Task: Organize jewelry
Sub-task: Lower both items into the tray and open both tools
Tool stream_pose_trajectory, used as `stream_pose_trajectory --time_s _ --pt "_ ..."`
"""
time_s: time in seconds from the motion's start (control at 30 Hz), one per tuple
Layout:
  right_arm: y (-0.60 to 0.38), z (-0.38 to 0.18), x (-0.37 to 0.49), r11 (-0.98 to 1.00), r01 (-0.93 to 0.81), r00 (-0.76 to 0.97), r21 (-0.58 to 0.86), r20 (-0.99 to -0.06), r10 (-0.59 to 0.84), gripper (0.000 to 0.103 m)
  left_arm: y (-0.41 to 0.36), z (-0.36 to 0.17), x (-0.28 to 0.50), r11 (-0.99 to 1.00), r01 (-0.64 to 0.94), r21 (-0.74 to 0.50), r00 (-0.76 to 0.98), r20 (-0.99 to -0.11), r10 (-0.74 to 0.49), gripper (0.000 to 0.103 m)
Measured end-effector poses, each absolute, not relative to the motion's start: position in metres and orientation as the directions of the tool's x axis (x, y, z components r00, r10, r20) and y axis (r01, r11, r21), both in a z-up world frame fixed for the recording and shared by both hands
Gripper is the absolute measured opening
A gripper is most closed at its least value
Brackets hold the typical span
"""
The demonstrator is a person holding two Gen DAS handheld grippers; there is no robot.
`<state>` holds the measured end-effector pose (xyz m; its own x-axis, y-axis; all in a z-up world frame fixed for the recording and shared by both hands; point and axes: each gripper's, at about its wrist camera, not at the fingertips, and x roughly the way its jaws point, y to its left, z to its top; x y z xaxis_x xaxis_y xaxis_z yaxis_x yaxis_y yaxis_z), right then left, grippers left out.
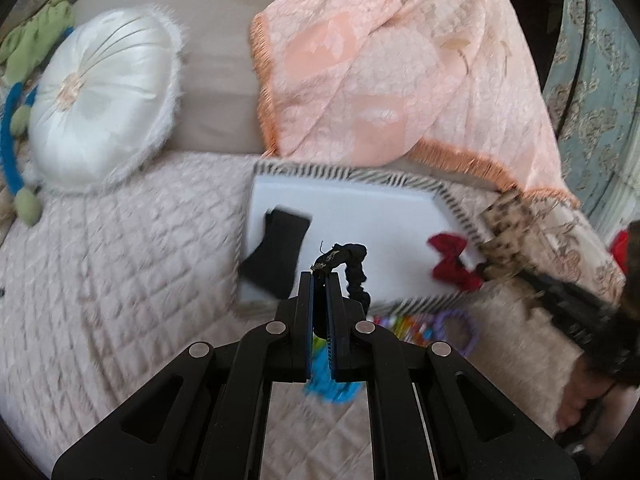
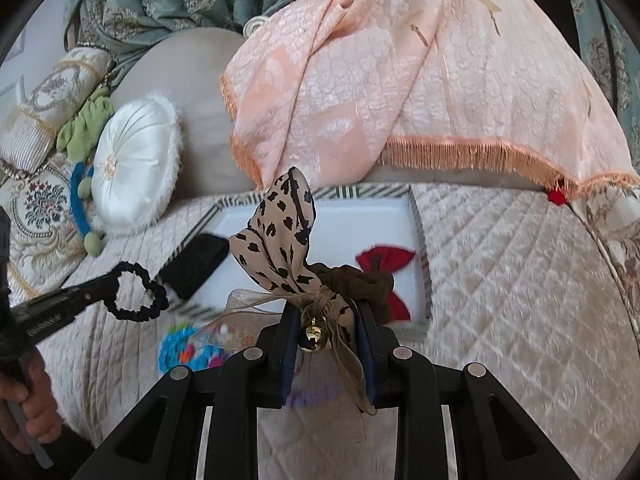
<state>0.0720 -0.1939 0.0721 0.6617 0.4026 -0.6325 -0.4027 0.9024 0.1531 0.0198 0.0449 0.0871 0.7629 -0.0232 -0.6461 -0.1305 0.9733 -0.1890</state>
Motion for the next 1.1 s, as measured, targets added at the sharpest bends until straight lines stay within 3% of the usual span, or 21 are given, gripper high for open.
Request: stream_pose_trajectory --time_s 0.3,0.6,0.73,0.83,0.9,1.1 --pt "-0.177 0.061 0.121 0.905 -0.400 0.694 0.149 -0.595 0.405 0.025 0.033 0.075 0.089 0.968 -0.092 -0.236 0.771 -0.632 -0.081 0.004" --pt "-0.166 0.024 0.154 0.914 -0.369 0.606 0.167 -0.703 0.373 0.025 0.030 0.034 0.117 0.969 -0.143 -0.201 0.679 -0.732 -0.052 0.007" --pt "-0.165 0.015 0.157 0.912 -0.366 0.573 0.184 -0.728 0.377 0.040 0.036 0.023 0.121 0.961 -0.170 -0.219 0.647 -0.760 -0.059 0.008" --pt "-0.165 0.016 0.154 0.911 -0.369 0.575 0.185 -0.724 0.380 0.040 0.040 0.022 0.119 0.956 -0.186 -0.227 0.646 -0.762 -0.055 0.023" --pt "-0.167 0.018 0.153 0.907 -0.372 0.575 0.199 -0.717 0.393 0.040 0.043 0.023 0.116 0.950 -0.200 -0.240 0.657 -0.752 -0.051 0.051" --pt "-0.165 0.032 0.144 0.884 -0.414 0.586 0.217 -0.680 0.441 0.042 0.056 0.031 0.105 0.937 -0.236 -0.258 0.683 -0.730 -0.030 0.054"
